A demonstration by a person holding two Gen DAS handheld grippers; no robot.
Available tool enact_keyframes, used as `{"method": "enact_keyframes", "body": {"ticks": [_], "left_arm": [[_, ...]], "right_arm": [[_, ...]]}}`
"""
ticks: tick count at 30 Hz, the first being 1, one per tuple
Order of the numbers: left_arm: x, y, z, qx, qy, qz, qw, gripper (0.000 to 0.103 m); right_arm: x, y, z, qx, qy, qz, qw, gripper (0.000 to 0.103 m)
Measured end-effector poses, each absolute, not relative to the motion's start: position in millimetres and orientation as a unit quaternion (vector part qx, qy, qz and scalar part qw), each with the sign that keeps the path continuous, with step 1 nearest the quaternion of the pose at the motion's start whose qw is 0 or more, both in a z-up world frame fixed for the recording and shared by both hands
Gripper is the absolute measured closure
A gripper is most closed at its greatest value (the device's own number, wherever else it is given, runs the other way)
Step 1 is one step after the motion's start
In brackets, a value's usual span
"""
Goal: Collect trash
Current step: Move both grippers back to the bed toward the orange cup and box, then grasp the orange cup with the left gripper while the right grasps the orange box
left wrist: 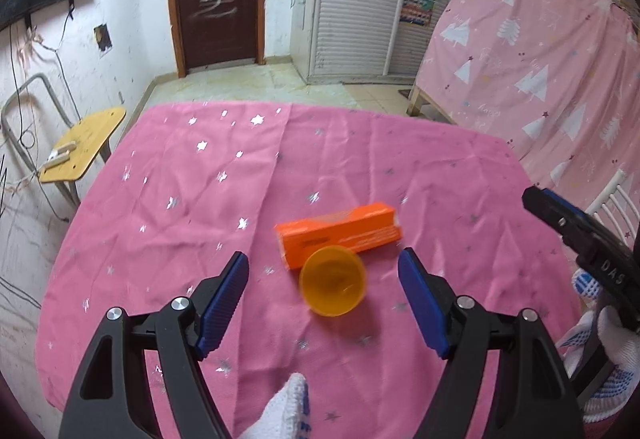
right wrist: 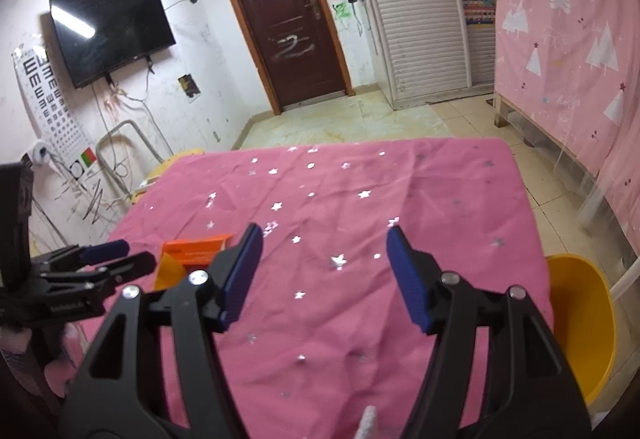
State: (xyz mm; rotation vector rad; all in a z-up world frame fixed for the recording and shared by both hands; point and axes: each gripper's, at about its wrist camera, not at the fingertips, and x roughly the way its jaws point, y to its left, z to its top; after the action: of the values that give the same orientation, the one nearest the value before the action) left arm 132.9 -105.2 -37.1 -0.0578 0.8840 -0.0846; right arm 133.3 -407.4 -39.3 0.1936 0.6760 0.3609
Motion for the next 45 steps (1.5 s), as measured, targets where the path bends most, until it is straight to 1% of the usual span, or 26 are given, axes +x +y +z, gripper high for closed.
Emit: {"method": "enact_keyframes", "body": {"ticks": [18, 20, 22, 23, 25, 27, 29, 32, 37, 38, 40, 45], "left_arm": [[142.5, -107.2, -70.3, -0.03, 0.456, -0.057, 0.888, 0.034], [143.6, -107.9, -71.9, -0.031, 0.456, -0.061, 0.887, 0.039], [143.3, -106.2, -73.7, -0.031, 0.458, -0.065, 0.886, 0.051], [143.8, -106.4, -74.2, -0.031, 0.458, -0.066, 0.886, 0.054], [143.9, -105.0, -75.7, -0.031, 0.458, -0.069, 0.886, 0.064], [144.0, -103.1, -76.1, -0.033, 0.458, -0.07, 0.885, 0.069], [142.9, -98.4, -75.9, -0.034, 0.456, -0.071, 0.887, 0.069], [140.9, -90.1, -73.5, -0.04, 0.45, -0.069, 0.889, 0.069], [137.5, -65.6, -68.9, -0.056, 0.441, -0.056, 0.894, 0.069], [137.1, -61.6, -68.4, -0.058, 0.439, -0.053, 0.895, 0.069], [135.7, -50.2, -67.5, -0.063, 0.435, -0.043, 0.897, 0.069], [134.0, -28.6, -66.6, -0.074, 0.431, -0.031, 0.899, 0.069]], "right_arm": [[139.4, -373.3, -41.6, 0.068, 0.345, 0.182, 0.918, 0.041], [140.7, -369.2, -41.9, 0.064, 0.348, 0.184, 0.917, 0.041], [141.6, -366.2, -42.5, 0.061, 0.351, 0.185, 0.916, 0.04], [142.1, -364.3, -42.8, 0.059, 0.351, 0.185, 0.916, 0.04], [143.7, -359.7, -43.3, 0.056, 0.354, 0.187, 0.915, 0.04], [144.7, -353.0, -43.6, 0.052, 0.356, 0.19, 0.913, 0.039], [145.7, -345.2, -43.5, 0.048, 0.359, 0.194, 0.912, 0.039], [148.0, -332.3, -44.1, 0.042, 0.363, 0.205, 0.908, 0.032], [150.6, -305.7, -47.1, 0.028, 0.37, 0.223, 0.901, 0.029], [151.4, -301.0, -48.3, 0.027, 0.373, 0.226, 0.9, 0.028], [152.8, -288.6, -51.5, 0.023, 0.379, 0.235, 0.895, 0.022], [154.5, -262.1, -59.5, 0.003, 0.394, 0.24, 0.887, 0.017]]}}
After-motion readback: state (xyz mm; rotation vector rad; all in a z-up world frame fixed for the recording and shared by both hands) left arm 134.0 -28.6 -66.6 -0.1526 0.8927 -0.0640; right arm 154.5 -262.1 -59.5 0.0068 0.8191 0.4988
